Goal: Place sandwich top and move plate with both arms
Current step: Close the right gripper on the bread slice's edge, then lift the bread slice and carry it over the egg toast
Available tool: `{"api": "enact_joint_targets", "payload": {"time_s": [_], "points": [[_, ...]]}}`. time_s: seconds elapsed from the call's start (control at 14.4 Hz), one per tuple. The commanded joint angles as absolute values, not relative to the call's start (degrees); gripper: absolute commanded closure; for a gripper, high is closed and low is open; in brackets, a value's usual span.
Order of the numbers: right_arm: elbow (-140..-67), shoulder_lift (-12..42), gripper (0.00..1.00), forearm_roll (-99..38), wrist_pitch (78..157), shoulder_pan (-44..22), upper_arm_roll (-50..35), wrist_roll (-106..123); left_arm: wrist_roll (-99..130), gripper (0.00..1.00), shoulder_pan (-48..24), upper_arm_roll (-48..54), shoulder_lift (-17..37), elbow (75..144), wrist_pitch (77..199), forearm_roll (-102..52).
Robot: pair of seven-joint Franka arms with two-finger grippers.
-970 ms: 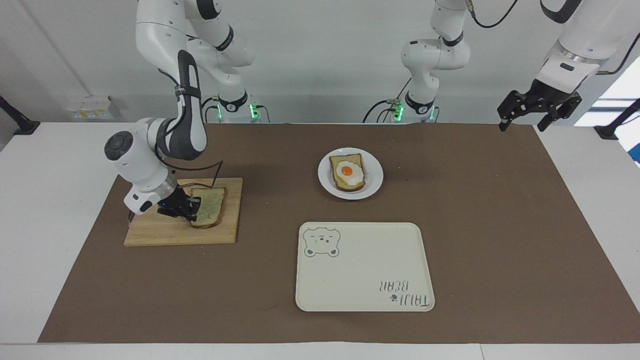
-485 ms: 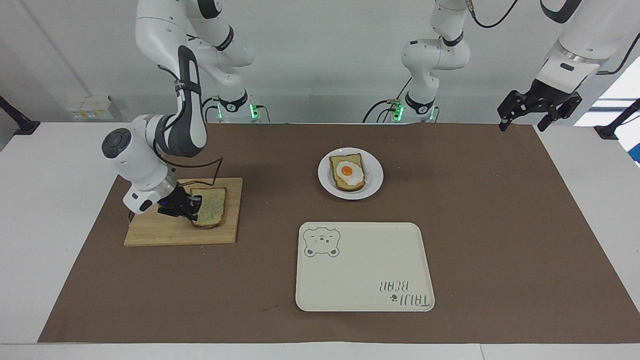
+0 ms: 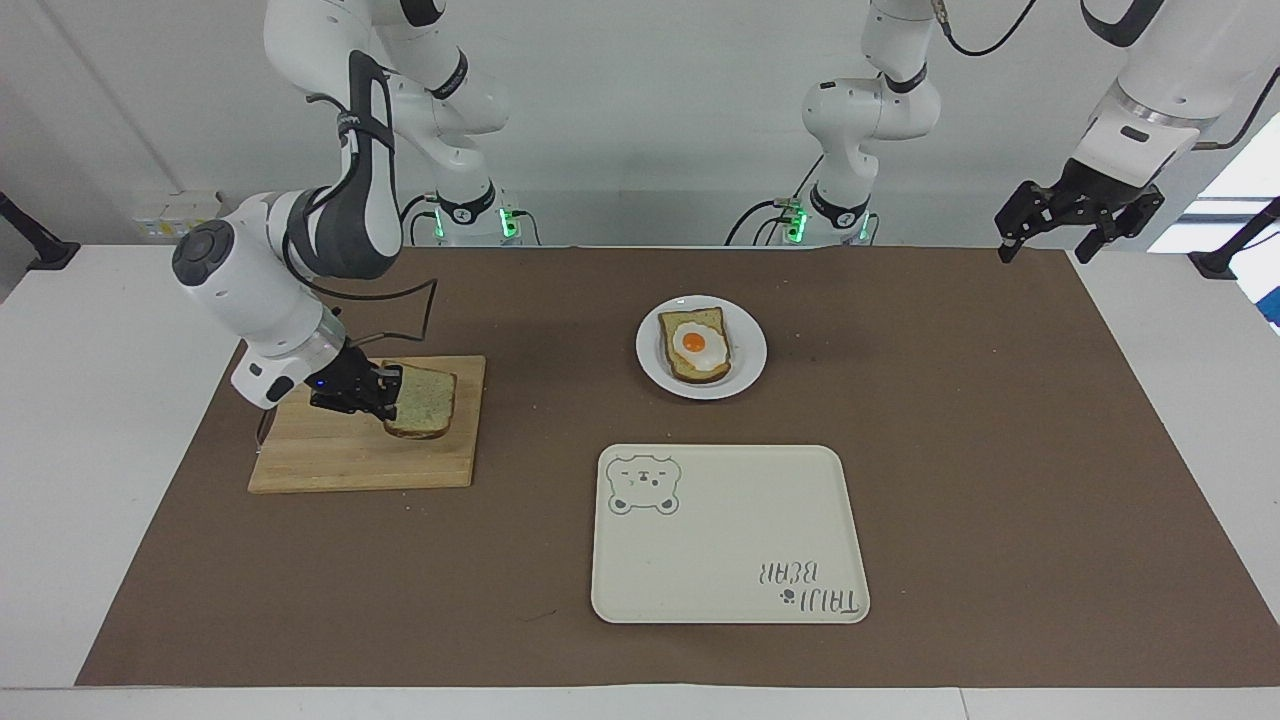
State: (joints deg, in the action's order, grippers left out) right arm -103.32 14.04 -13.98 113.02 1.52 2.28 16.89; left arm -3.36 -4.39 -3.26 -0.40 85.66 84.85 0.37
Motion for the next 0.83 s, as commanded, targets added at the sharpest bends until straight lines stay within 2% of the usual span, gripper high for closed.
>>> {"api": "enact_joint_targets", "payload": {"time_s": [0.0,0.76], "points": [[-102.8,13.5,1.0,-18.4,110.3,1.7,1.0,15.4,-2.9,0.0,-4.5,-3.6,-0.8,85.6,84.4,-0.4],[-103.1,12.7,1.0,-27.6,108.6,1.6,-10.1,-4.2,-2.9,0.0,-4.5,-3.5,-0.8,85.6,84.2,-0.4]]}}
